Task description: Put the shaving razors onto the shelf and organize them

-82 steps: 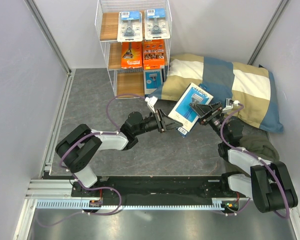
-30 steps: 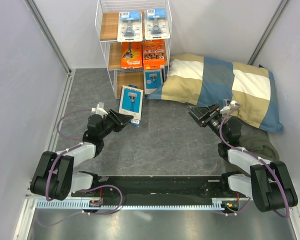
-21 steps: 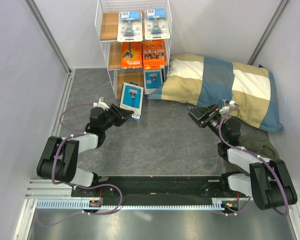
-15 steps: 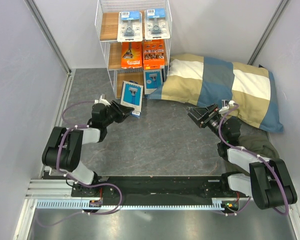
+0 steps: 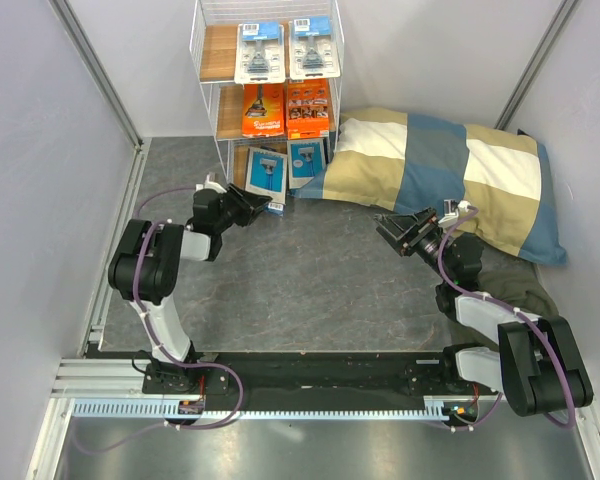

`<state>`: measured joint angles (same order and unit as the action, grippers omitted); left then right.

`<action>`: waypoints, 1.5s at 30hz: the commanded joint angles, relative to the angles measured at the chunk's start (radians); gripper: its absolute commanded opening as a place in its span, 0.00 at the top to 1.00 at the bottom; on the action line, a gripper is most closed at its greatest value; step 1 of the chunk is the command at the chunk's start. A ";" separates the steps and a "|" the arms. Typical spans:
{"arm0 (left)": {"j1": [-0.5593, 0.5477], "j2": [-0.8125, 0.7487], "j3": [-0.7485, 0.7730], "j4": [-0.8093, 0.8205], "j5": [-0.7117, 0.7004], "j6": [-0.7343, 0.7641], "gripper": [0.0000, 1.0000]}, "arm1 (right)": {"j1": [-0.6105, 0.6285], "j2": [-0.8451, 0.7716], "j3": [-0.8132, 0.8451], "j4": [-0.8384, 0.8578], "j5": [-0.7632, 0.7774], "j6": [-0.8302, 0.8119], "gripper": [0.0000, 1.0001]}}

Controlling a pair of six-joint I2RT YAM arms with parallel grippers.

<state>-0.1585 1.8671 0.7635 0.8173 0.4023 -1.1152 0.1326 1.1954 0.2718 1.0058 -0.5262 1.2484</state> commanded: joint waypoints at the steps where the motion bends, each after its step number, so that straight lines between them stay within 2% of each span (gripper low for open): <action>1: 0.004 0.027 0.076 0.071 -0.017 -0.041 0.84 | -0.008 -0.003 0.040 0.013 -0.020 -0.024 0.02; 13: 0.002 0.127 0.221 -0.059 -0.076 -0.060 0.81 | -0.021 -0.026 0.041 -0.026 -0.043 -0.026 0.02; 28: -0.001 0.234 0.430 -0.291 -0.082 -0.048 0.72 | -0.024 -0.049 0.050 -0.087 -0.054 -0.037 0.02; 40: 0.001 0.276 0.497 -0.457 -0.057 0.006 0.45 | -0.025 -0.065 0.038 -0.096 -0.060 -0.037 0.02; 43: -0.001 0.262 0.507 -0.524 -0.074 0.047 0.33 | -0.027 -0.071 0.035 -0.099 -0.060 -0.038 0.02; 45: -0.001 0.251 0.511 -0.575 -0.088 0.070 0.29 | -0.028 -0.076 0.033 -0.101 -0.060 -0.037 0.02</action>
<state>-0.1471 2.1361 1.2259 0.3473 0.3283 -1.1442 0.1127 1.1442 0.2909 0.8955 -0.5716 1.2243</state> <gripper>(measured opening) 0.677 0.982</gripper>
